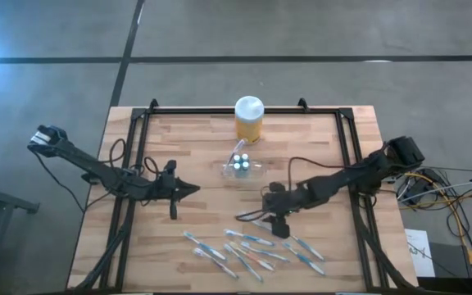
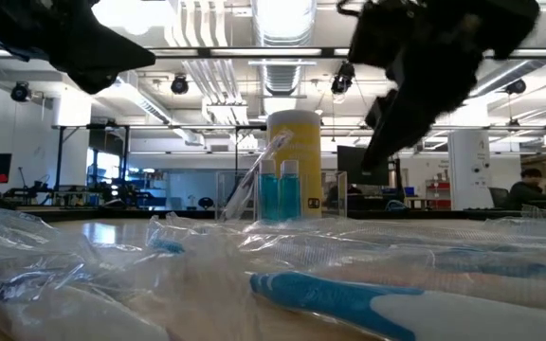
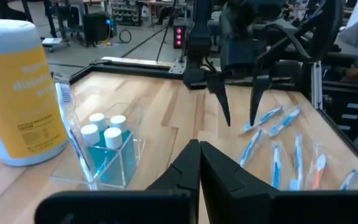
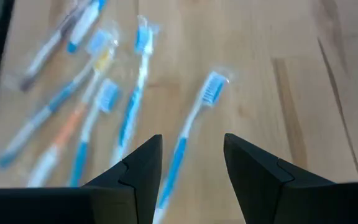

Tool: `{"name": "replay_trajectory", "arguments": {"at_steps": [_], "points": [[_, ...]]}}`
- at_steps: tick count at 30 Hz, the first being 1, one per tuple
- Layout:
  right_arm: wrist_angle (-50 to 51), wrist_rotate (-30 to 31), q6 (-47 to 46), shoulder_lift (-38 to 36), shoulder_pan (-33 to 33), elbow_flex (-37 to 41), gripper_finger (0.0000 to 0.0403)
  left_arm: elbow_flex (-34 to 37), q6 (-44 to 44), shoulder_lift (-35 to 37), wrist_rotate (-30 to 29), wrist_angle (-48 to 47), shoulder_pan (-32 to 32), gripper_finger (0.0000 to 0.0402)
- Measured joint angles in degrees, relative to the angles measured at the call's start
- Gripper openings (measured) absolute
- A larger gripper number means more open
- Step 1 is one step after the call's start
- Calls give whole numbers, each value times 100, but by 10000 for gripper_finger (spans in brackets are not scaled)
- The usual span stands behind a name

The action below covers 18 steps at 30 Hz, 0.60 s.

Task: Pick & Place toothbrushing station
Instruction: Put the blue toothbrush into the transparent organizer

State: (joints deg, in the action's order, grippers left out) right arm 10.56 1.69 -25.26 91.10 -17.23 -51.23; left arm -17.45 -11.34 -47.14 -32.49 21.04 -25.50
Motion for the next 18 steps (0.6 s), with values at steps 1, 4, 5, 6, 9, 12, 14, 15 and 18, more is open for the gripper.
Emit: {"name": "replay_trajectory", "arguments": {"at_steps": [1, 4, 5, 6, 9, 12, 14, 15, 18], "points": [[200, 0, -127, 27, 0, -198, 166, 0, -21, -2, 2, 3, 0, 9], [699, 224, -302, 107, -25, -632, 166, -9, -78, -6, 2, 3, 0, 9], [778, 401, -304, 159, -53, -754, 166, -9, -97, -6, 2, 0, 0, 9], [871, 555, -312, 205, -72, -880, 166, -12, -132, -6, 2, -1, 0, 9], [1366, 669, -463, 388, -92, -1202, 166, -11, -258, -6, 3, -1, 0, 9], [1733, 586, -447, 667, -105, -1475, 166, -11, -272, -6, 26, -2, 0, 9], [1801, 578, -338, 862, -128, -1596, 166, -11, -268, -6, 28, -2, 0, 9], [1800, 577, -299, 978, -136, -1642, 166, -11, -268, -6, 28, -3, 0, 9], [1832, 537, -293, 1308, -142, -1760, 166, -9, -267, -6, 31, -4, 0, 9]]}}
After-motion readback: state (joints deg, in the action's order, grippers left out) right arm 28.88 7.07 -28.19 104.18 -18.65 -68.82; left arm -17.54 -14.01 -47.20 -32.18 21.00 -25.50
